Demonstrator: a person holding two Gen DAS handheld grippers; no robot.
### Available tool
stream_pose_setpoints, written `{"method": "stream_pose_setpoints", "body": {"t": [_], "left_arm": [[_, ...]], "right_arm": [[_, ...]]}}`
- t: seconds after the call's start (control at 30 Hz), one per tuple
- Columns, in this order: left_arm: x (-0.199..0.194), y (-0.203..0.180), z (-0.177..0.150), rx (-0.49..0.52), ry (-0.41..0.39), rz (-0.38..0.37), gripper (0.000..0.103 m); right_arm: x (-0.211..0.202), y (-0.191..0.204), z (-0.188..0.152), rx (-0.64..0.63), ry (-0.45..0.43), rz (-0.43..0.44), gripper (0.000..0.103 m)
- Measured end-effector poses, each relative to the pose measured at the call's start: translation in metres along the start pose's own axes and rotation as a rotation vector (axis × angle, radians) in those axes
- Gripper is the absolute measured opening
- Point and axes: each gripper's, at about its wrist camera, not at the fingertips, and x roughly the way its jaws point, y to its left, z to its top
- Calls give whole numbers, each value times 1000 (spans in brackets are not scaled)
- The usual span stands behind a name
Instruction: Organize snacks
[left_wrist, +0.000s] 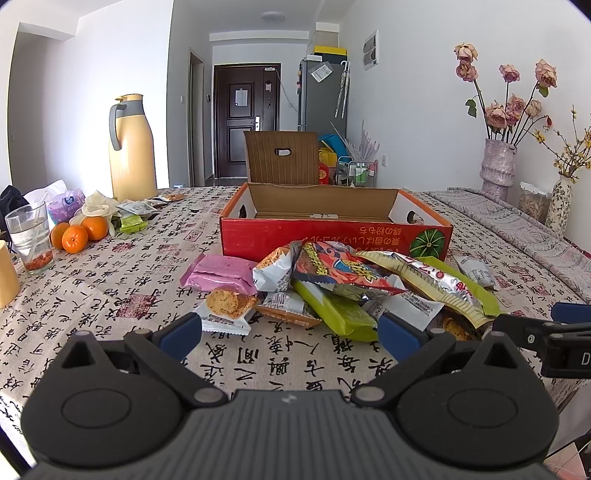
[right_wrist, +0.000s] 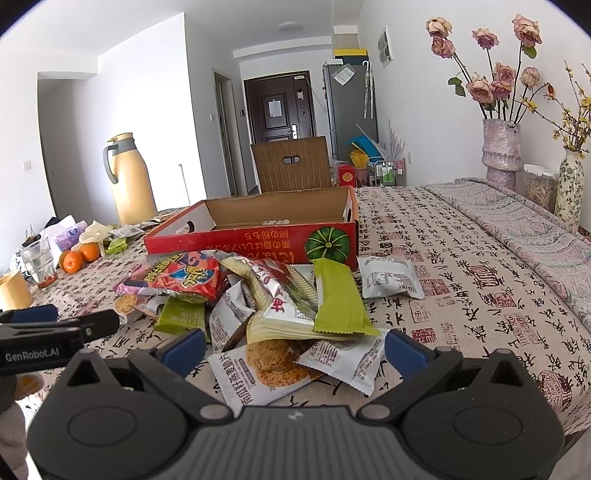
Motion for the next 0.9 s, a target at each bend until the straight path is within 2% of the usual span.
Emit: {"method": "stream_pose_setpoints", "body": {"t": [0.9], "left_arm": [[5, 0, -3, -5, 12, 3, 103]], "right_arm": [[6, -1, -1, -6, 32, 1, 103]]}}
